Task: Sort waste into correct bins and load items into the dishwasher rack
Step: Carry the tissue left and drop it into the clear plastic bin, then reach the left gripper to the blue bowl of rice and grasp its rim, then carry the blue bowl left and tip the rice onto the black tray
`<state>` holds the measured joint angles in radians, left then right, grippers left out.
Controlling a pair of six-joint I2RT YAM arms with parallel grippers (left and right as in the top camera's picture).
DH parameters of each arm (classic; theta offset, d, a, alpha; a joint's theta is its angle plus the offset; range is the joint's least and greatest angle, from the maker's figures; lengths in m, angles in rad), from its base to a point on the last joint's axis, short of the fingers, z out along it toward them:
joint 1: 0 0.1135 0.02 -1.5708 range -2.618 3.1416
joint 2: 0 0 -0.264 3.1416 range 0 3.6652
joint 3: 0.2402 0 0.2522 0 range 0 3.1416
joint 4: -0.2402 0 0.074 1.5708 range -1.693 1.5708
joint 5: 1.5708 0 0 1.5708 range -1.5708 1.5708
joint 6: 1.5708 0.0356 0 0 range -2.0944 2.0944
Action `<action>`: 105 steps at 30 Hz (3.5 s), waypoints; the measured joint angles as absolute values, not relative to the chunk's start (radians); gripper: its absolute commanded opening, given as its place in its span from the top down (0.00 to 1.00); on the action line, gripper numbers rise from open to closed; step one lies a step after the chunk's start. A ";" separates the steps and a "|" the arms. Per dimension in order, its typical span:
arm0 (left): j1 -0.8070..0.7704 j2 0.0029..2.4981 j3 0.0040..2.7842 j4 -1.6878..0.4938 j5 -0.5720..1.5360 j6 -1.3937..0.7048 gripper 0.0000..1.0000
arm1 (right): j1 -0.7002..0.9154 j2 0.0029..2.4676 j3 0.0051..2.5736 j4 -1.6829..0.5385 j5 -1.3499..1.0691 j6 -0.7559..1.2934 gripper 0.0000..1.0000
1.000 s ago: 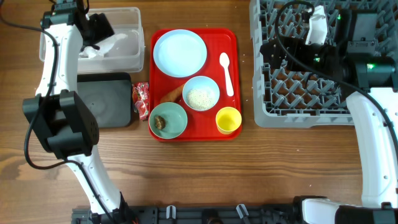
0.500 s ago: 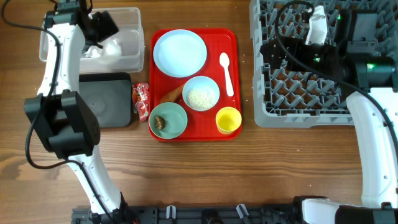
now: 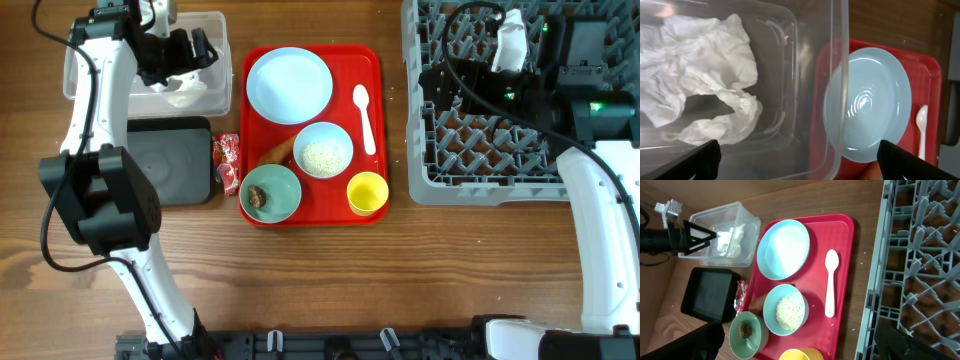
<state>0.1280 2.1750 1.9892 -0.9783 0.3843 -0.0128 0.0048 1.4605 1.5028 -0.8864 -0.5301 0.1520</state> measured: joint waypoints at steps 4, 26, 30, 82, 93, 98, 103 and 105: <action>0.125 2.171 1.989 -1.072 0.412 0.001 0.06 | 0.005 1.460 1.503 -0.886 -0.530 0.152 0.00; -0.263 2.109 1.975 -1.153 0.094 -0.166 0.15 | 0.005 1.460 1.503 -0.887 -0.530 0.152 0.00; -0.311 2.115 1.943 -1.039 0.075 -0.200 0.17 | 0.005 1.460 1.503 -0.886 -0.530 0.152 0.00; -0.687 2.303 1.934 -1.048 -0.006 -0.271 0.96 | 0.005 1.488 1.502 -0.938 -0.526 0.152 0.00; -0.457 1.923 1.935 -1.253 0.052 -0.287 0.96 | 0.005 1.488 1.502 -0.936 -0.526 0.152 0.00; -0.214 1.888 1.932 -1.440 0.104 -0.256 0.96 | 0.005 1.488 1.502 -0.937 -0.525 0.152 0.00; 0.058 1.888 1.858 -1.429 0.305 -0.134 0.96 | 0.005 1.488 1.502 -0.937 -0.523 0.152 0.00; 0.151 1.888 1.810 -1.410 0.387 -0.081 0.96 | 0.005 1.488 1.502 -0.937 -0.523 0.152 0.00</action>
<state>0.1513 1.8885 1.8099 -1.4101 0.3870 -0.0807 0.0048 1.4883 1.5024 -0.9367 -0.5232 0.1520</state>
